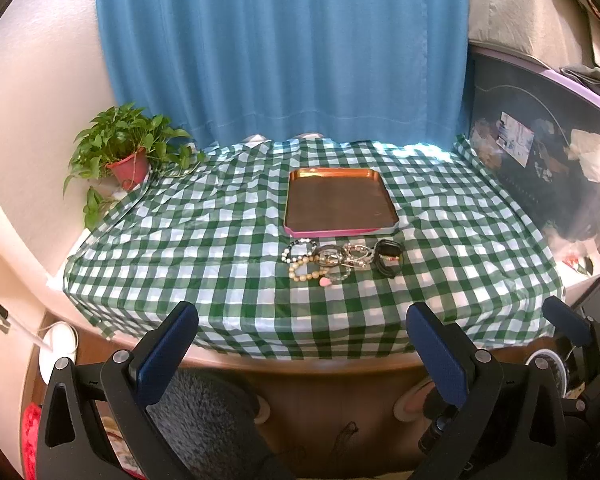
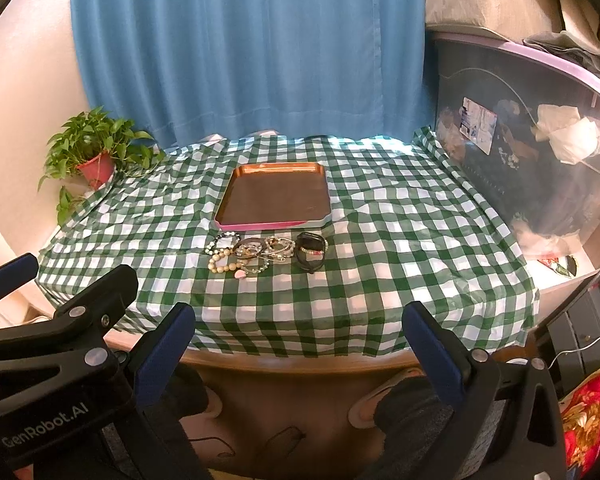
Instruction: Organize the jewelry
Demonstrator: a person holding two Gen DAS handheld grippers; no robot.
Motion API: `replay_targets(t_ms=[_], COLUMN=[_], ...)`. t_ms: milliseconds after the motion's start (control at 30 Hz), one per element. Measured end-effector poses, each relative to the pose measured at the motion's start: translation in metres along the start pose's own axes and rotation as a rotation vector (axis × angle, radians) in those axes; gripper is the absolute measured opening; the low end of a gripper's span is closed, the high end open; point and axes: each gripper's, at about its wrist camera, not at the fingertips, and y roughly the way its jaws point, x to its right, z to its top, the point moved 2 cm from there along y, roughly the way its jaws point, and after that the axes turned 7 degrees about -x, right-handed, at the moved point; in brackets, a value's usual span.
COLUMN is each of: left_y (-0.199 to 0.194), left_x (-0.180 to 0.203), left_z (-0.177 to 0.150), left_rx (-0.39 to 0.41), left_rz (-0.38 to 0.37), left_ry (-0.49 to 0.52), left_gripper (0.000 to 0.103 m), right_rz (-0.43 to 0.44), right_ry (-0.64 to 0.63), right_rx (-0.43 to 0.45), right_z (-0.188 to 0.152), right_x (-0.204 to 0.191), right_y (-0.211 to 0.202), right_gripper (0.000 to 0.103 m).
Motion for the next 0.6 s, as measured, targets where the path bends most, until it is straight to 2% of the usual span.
replay_targets(t_ms=[600], left_y=[0.0003], left_x=[-0.0035], left_z=[0.0015], left_rx=[-0.004], left_rz=[-0.001], left_ry=[0.002], left_gripper=[0.103], right_rz=[0.015], right_ry=[0.001], right_rx=[-0.017], right_z=[-0.0002], right_x=[0.0010], right_y=[0.0044], right_gripper=[0.103])
